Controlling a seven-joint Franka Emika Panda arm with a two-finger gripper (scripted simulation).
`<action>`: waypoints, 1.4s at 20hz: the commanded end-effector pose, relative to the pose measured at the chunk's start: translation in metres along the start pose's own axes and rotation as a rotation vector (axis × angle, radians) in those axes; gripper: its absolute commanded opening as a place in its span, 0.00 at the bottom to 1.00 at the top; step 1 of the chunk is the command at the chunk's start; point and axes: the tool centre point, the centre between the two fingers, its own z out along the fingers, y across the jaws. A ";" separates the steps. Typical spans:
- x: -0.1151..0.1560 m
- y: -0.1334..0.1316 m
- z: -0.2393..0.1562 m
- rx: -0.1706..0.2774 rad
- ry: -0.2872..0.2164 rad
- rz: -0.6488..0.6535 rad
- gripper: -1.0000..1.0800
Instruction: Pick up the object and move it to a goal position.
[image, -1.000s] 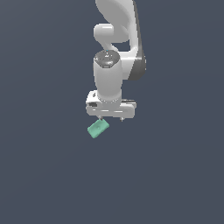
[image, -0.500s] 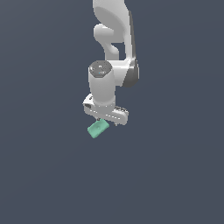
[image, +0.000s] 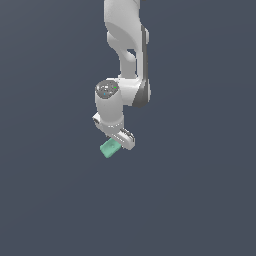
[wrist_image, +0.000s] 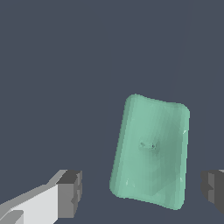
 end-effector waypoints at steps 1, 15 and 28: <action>0.001 0.007 0.008 -0.003 0.003 0.067 0.96; 0.004 0.025 0.024 -0.013 0.010 0.209 0.96; 0.003 0.026 0.068 -0.013 0.011 0.214 0.96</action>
